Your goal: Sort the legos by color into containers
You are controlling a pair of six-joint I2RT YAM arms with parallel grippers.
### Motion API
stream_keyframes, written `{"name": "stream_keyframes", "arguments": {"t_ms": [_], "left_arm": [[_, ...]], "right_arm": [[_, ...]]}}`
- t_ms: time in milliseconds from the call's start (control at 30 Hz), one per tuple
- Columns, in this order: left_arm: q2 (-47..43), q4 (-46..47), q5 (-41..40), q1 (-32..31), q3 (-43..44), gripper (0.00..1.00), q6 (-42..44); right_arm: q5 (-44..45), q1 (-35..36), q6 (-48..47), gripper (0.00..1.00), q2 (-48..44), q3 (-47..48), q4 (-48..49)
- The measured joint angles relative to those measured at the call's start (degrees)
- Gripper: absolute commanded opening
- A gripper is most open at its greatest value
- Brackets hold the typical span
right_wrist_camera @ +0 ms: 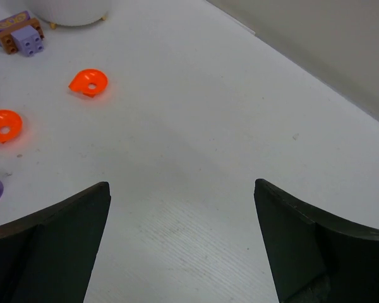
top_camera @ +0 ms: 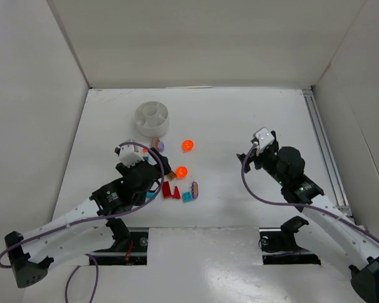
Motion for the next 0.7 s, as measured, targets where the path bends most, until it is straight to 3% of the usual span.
{"name": "stream_keyframes", "arguments": {"t_ms": [200, 467, 533, 600, 700], "left_arm": [[4.1, -0.2, 4.8, 0.0, -1.7, 1.00, 0.4], [13.4, 11.9, 16.7, 0.0, -5.3, 1.00, 13.0], [16.3, 15.6, 18.9, 0.0, -5.3, 0.94, 16.0], [19.7, 18.8, 20.3, 0.4, -5.2, 0.79, 18.1], [25.2, 22.0, 23.6, 4.6, -5.0, 0.67, 21.0]], "right_arm": [[4.0, 4.8, -1.1, 1.00, 0.0, 0.0, 0.1], [11.6, 7.5, 0.0, 1.00, 2.2, 0.0, -1.4], [14.0, 7.5, 0.5, 1.00, 2.7, 0.2, -3.5], [15.7, 7.5, 0.8, 0.98, 2.6, 0.2, -5.6], [17.2, 7.5, 1.1, 0.94, 1.3, 0.2, -7.8]]}}
